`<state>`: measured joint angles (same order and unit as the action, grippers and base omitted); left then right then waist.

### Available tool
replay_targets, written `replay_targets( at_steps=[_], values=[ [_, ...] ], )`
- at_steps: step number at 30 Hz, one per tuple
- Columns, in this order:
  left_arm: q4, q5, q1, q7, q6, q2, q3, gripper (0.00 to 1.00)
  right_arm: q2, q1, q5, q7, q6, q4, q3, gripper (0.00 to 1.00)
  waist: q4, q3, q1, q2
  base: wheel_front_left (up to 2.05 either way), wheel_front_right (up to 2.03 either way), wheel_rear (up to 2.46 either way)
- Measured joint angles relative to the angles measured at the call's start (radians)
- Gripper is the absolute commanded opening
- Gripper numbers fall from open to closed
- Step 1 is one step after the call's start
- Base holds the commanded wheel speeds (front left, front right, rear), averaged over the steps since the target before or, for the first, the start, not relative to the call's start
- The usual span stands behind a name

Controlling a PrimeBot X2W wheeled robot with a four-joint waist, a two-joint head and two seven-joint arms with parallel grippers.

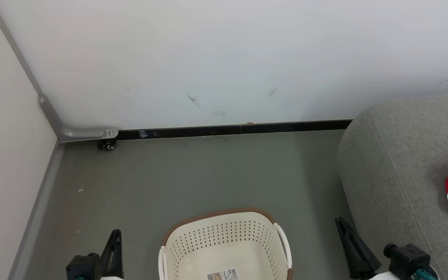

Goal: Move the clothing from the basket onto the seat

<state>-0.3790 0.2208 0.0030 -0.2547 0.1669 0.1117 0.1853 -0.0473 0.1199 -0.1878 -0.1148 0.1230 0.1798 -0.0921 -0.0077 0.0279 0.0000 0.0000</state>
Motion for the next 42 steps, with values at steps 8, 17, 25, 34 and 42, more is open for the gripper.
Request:
replay_targets(
  at_steps=[8, 17, 25, 34, 42],
  values=[
    [-0.027, 0.100, -0.024, 0.056, -0.024, -0.005, -0.061, 0.00, 0.001, 0.016, -0.102, -0.004, 0.000, -0.027, -0.017, 0.00, -0.001, -0.002, 0.0000, 0.0000, 0.00, 0.00, 0.00],
    [-0.029, 0.236, -0.031, 0.106, -0.047, -0.016, -0.089, 0.00, 0.001, 0.021, -0.272, -0.003, 0.000, -0.036, 0.001, 0.00, 0.001, -0.005, 0.0006, 0.0000, 0.00, 0.00, 0.00],
    [-0.026, 0.347, -0.041, 0.145, -0.072, -0.021, -0.117, 0.00, -0.002, 0.017, -0.394, 0.010, 0.000, -0.033, 0.019, 0.00, 0.003, -0.004, 0.0068, 0.0000, 0.00, 0.00, 0.00],
    [-0.015, 0.462, -0.046, 0.177, -0.098, -0.026, -0.139, 0.00, -0.015, -0.002, -0.521, 0.020, 0.000, -0.025, 0.026, 0.00, 0.004, 0.000, 0.0141, 0.0000, 0.00, 0.00, 0.00],
    [0.000, 0.574, -0.046, 0.210, -0.122, -0.031, -0.158, 0.00, -0.024, -0.013, -0.647, 0.037, 0.000, -0.013, 0.035, 0.00, 0.005, 0.004, 0.0174, 0.0000, 0.00, 0.00, 0.00]
  ],
)
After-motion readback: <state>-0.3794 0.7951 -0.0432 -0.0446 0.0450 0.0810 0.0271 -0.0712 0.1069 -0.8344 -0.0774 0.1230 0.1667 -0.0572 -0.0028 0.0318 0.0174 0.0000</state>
